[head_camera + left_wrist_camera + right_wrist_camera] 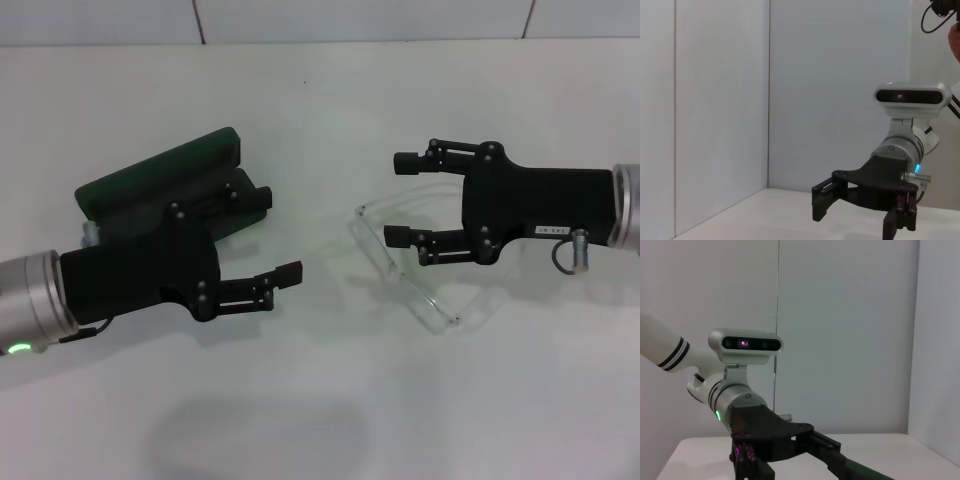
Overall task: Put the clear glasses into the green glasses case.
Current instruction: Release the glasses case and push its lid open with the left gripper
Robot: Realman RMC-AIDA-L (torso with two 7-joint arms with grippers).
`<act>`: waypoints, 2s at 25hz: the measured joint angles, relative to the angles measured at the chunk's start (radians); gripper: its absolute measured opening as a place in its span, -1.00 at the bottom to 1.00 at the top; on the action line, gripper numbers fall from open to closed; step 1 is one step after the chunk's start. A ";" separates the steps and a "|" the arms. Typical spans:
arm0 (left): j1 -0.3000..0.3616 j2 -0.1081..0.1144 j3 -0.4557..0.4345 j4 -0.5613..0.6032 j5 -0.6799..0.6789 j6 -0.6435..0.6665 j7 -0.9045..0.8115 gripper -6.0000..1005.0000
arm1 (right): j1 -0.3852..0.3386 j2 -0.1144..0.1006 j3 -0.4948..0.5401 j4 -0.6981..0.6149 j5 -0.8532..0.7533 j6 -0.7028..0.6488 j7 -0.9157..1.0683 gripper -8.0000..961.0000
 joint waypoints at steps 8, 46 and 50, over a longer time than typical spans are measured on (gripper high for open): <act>-0.001 -0.002 -0.002 -0.003 -0.007 0.000 0.003 0.75 | 0.001 0.001 0.001 0.000 0.000 0.006 0.000 0.66; -0.110 -0.037 -0.029 0.510 0.567 -0.408 -0.731 0.67 | -0.037 0.020 0.001 0.000 -0.023 0.019 -0.063 0.65; -0.108 -0.037 -0.030 0.508 0.598 -0.438 -0.731 0.66 | -0.038 0.023 0.001 0.000 -0.023 0.019 -0.064 0.65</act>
